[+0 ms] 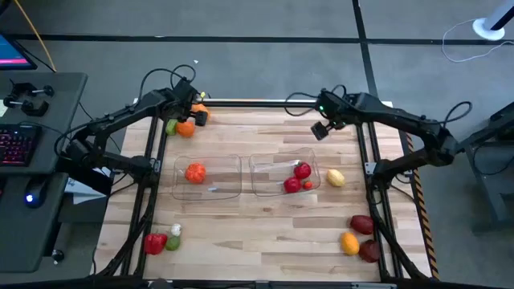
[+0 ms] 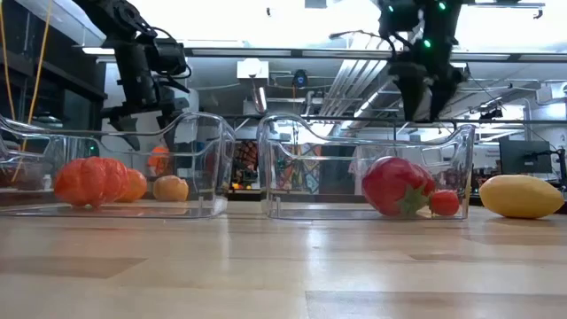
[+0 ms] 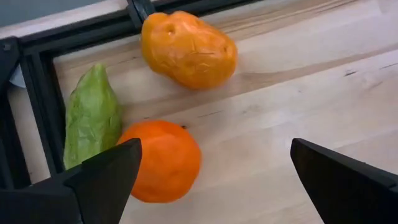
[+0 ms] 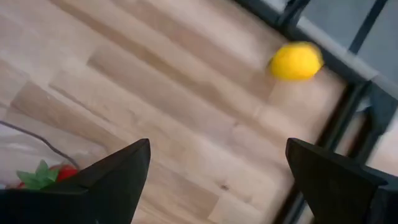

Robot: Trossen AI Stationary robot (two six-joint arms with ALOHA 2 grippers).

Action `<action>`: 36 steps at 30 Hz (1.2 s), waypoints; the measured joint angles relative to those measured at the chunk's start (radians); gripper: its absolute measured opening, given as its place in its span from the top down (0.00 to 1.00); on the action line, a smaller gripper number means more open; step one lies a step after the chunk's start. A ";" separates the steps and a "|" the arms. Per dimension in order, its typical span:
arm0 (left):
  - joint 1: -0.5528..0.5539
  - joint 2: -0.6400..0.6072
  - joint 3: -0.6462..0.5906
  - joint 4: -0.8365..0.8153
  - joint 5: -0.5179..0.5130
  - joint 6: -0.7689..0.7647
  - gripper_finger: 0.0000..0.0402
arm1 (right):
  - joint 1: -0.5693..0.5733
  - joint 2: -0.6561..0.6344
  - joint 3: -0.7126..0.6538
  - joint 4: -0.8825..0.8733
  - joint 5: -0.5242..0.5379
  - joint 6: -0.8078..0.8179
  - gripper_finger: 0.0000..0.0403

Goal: Sort produce into baskets
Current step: Put the orange into the right transparent bin

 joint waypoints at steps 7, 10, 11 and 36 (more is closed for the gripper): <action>0.098 0.063 0.083 -0.051 0.003 0.053 0.00 | -0.008 -0.127 -0.329 0.390 -0.249 0.152 0.08; 0.147 0.135 0.117 -0.129 0.021 0.043 0.00 | 0.010 -0.141 -0.430 0.609 -0.372 0.214 0.08; 0.162 0.164 0.128 -0.163 0.046 0.032 0.00 | 0.018 -0.141 -0.457 0.681 -0.404 0.228 0.08; 0.035 0.439 0.052 -0.180 0.042 0.018 0.00 | 0.073 -0.137 -0.545 0.890 -0.401 0.274 0.08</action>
